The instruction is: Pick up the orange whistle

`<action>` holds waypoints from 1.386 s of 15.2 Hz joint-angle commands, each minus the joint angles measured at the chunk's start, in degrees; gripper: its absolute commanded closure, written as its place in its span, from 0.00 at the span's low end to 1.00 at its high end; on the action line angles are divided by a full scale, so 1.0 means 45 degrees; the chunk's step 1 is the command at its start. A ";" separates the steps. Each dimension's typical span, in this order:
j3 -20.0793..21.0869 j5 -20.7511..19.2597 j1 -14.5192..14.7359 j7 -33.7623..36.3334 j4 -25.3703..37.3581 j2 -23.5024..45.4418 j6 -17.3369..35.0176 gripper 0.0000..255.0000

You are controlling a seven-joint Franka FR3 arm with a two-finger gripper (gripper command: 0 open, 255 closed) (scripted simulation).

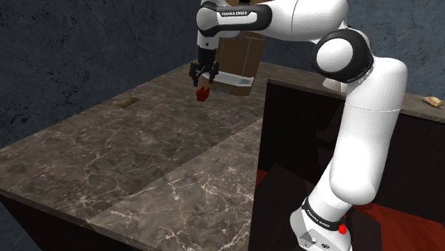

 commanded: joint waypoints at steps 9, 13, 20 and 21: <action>0.0006 0.0050 -0.0019 -0.0064 -0.0808 0.0303 0.1114 0.00; 0.0006 0.0050 -0.0019 -0.0064 -0.0823 0.0300 0.1126 1.00; 0.0005 0.0048 -0.0020 -0.0061 -0.0654 0.0291 0.0947 1.00; 0.0004 0.0047 -0.0021 -0.0059 -0.0496 0.0281 0.0780 1.00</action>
